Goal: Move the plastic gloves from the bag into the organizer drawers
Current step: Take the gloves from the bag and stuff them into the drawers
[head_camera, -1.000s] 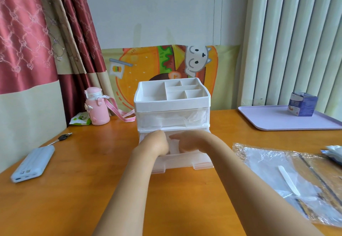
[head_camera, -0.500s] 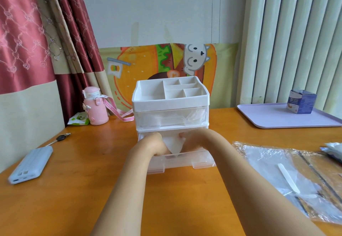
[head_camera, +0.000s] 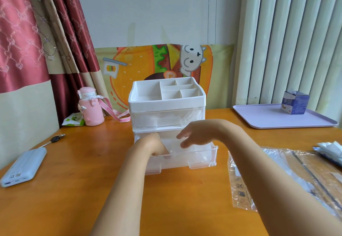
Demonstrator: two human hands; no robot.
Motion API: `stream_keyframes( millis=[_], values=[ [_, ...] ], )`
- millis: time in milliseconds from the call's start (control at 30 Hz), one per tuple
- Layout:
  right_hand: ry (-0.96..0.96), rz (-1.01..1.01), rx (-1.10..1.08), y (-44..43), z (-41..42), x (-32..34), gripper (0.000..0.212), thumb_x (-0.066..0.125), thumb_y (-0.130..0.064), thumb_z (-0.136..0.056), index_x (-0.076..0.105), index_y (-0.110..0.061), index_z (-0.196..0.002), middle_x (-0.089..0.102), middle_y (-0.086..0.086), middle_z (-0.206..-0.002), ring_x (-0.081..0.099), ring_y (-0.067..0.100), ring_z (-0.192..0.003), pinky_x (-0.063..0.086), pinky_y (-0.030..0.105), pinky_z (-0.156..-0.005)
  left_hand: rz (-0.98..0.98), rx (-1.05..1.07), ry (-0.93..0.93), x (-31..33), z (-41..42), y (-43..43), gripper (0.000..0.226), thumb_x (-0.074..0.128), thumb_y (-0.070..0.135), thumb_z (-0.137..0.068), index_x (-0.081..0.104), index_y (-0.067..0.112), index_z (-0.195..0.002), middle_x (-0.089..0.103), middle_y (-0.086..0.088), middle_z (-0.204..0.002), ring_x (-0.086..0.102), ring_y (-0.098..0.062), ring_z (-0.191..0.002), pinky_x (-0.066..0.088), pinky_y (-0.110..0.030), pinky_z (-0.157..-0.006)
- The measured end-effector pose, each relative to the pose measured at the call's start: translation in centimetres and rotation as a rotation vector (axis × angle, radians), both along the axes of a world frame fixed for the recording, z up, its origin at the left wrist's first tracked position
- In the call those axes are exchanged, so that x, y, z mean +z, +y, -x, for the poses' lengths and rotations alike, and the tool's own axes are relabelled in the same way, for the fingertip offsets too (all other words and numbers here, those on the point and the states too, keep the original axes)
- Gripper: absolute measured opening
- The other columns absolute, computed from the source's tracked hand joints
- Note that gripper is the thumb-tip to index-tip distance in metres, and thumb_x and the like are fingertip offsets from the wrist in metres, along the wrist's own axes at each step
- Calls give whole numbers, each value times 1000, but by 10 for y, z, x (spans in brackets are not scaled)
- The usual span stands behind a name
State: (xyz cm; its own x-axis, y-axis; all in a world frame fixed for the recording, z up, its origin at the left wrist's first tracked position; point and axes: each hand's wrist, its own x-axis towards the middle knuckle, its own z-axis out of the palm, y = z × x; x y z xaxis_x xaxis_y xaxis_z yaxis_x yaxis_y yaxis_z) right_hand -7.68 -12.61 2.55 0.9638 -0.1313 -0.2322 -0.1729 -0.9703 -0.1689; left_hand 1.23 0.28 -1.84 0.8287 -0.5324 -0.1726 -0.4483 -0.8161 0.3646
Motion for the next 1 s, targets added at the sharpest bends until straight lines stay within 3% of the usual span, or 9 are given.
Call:
stream_keyframes(
  millis=[133, 267, 333, 433, 500, 600, 700, 833, 1000],
  values=[
    [-128, -79, 21, -14, 22, 14, 39, 55, -33, -95, 52, -30, -135, 54, -10, -137, 50, 11, -127, 36, 31, -109, -11, 29, -32, 8, 4, 2, 47, 71, 29, -86, 57, 6, -123, 58, -8, -107, 55, -22, -94, 44, -28, -77],
    [-367, -159, -11, -38, 50, 20, 27, 60, -28, -93, 64, -29, -120, 66, -12, -117, 62, 4, -103, 46, 21, -91, 28, 74, -83, 27, 16, 5, 51, 70, 34, -86, 59, -2, -120, 67, -17, -98, 65, -27, -85, 34, -27, -52],
    [-464, -176, -51, -53, 68, 18, 21, 62, -27, -91, 68, -30, -111, 69, -14, -108, 64, 0, -94, 49, 23, -88, 117, 57, -162, 36, 26, 6, 43, 69, 38, -87, 65, 5, -114, 65, -9, -90, 62, -23, -77, 42, -29, -59],
    [-553, -204, -143, -76, 93, 8, 12, 62, -26, -91, 73, -23, -95, 73, -12, -84, 67, 4, -78, 54, 29, -80, 391, -74, -304, 41, 54, -3, 27, 65, 40, -88, 72, 15, -92, 69, 2, -92, 64, -16, -87, 48, -29, -71],
    [-569, -207, -240, -90, 108, -2, 18, 61, -31, -91, 72, -20, -81, 70, -6, -63, 63, 14, -60, 51, 31, -66, 553, -179, -326, 40, 78, -17, 30, 62, 43, -90, 71, 17, -78, 70, 4, -81, 63, -10, -80, 45, -24, -67],
    [-595, -171, -404, -114, 131, -19, 35, 60, -41, -89, 69, -17, -65, 55, -2, -44, 46, 9, -38, 37, 21, -46, 632, -312, -328, 21, 108, -47, 43, 59, 45, -91, 67, 12, -65, 66, 0, -67, 61, -12, -69, 48, -27, -67],
    [-586, -171, -534, -141, 150, -38, 42, 60, -46, -88, 67, -15, -61, 45, -5, -35, 41, 9, -34, 33, 24, -45, 583, -438, -268, -11, 131, -75, 47, 58, 45, -91, 58, 10, -61, 59, -3, -63, 53, -17, -65, 44, -31, -66],
    [-481, -137, -668, -177, 168, -65, 42, 55, -50, -90, 69, -17, -68, 57, -2, -44, 53, 11, -44, 39, 24, -52, 447, -542, -153, -56, 138, -95, 32, 58, 45, -91, 57, 21, -70, 60, 5, -85, 57, -10, -82, 45, -26, -77],
    [-425, -153, -844, -212, 190, -95, 44, 56, -43, -92, 52, -10, -62, 54, 4, -58, 53, 23, -63, 38, 29, -56, 359, -559, -105, -92, 121, -100, 25, 56, 42, -93, 56, 28, -113, 50, 16, -123, 50, -1, -114, 37, -15, -89]
  ],
)
